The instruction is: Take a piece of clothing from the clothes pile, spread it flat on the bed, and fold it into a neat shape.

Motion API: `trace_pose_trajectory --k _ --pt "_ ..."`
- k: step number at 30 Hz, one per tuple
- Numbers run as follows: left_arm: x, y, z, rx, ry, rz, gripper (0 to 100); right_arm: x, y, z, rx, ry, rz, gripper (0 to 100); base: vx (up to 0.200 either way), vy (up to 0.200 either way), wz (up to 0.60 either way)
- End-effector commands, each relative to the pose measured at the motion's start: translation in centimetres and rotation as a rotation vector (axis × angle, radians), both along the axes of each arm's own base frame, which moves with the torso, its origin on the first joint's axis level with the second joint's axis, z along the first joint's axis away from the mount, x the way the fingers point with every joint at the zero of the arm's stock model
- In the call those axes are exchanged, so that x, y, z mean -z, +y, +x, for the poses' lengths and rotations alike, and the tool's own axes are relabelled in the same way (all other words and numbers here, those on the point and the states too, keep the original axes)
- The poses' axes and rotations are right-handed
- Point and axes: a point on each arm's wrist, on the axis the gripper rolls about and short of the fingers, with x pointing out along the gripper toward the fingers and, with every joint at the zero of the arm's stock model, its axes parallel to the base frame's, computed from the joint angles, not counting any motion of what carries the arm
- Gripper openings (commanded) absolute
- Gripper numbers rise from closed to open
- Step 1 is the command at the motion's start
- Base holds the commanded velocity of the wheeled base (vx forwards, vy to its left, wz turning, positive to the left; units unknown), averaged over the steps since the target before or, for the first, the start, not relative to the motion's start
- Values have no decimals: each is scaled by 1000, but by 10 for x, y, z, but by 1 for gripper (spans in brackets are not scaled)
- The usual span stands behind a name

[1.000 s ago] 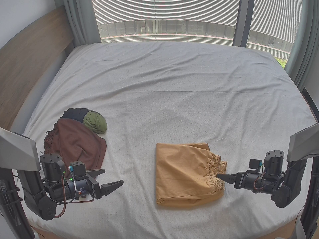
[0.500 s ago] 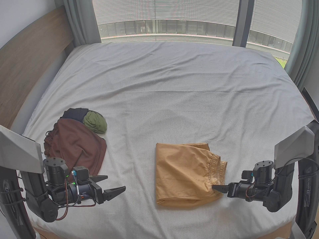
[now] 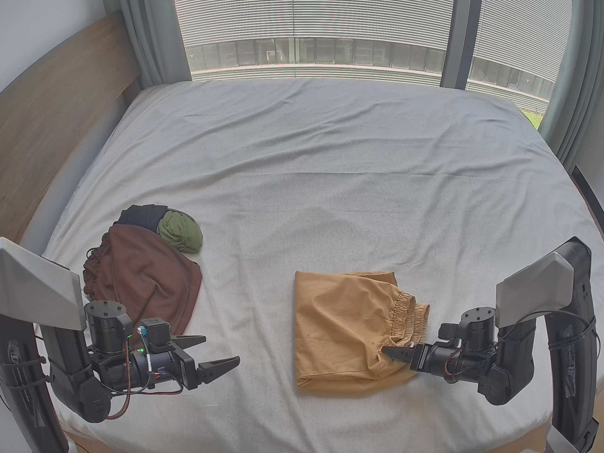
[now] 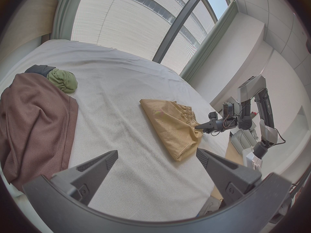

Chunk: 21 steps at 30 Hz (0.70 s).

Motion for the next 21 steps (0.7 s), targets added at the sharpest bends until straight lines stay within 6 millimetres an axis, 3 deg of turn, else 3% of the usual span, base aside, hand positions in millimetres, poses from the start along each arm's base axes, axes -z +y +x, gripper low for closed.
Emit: trace_pose_trajectory --k 1,21 --pt "0 0 0 0 0 0 100 5 3 6 5 -1 10 100 0 0 0" --pt "1 0 -1 -1 4 1 100 4 14 11 -3 -9 51 100 0 0 0"
